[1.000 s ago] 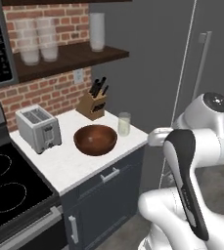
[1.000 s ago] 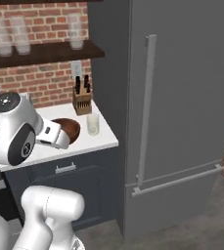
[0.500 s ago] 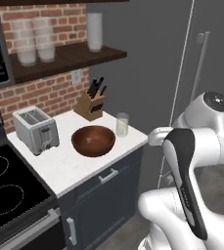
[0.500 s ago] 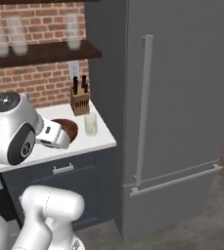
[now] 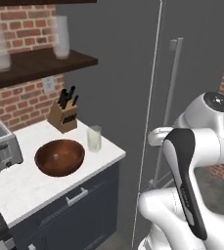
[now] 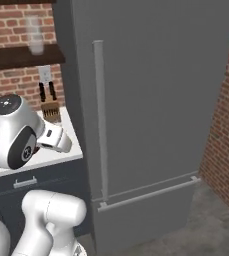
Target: Grab a lemon wedge from the fridge and one ice cube from the ice bowl, and put them in the glass of lemonade.
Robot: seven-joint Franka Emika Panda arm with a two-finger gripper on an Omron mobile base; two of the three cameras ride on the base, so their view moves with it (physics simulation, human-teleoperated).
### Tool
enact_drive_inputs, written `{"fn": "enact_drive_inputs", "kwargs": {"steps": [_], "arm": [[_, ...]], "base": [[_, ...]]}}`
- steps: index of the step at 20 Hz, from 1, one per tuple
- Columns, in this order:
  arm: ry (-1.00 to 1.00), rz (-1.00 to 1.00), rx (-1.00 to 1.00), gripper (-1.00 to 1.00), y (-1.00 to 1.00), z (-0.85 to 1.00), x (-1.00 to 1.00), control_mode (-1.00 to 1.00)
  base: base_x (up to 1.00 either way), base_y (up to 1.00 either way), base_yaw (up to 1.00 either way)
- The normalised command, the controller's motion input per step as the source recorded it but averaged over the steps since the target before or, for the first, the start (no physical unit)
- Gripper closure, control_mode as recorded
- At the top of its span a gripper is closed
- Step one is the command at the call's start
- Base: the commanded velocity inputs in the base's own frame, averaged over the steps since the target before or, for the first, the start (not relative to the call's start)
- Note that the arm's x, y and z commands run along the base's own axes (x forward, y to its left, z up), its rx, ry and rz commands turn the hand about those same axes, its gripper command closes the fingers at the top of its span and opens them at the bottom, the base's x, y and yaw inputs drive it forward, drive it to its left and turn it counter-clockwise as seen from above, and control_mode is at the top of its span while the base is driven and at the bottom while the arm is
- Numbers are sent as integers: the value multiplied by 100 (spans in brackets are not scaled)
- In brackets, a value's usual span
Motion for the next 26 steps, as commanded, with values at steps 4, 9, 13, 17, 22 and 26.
{"fn": "enact_drive_inputs", "kwargs": {"steps": [4, 9, 13, 17, 22, 26], "arm": [[0, 0, 0, -100, 0, 0, 0, 100], [0, 0, 0, -100, 0, 0, 0, 100], [0, 0, 0, -100, 0, 0, 0, 100], [0, 0, 0, -100, 0, 0, 0, 100], [0, 0, 0, -100, 0, 0, 0, 100], [0, 0, 0, -100, 0, 0, 0, 100]], "base": [[29, -56, -1], [14, -45, -4], [6, -27, 0], [-1, -10, -6], [-5, 4, -25], [0, 41, -24]]}}
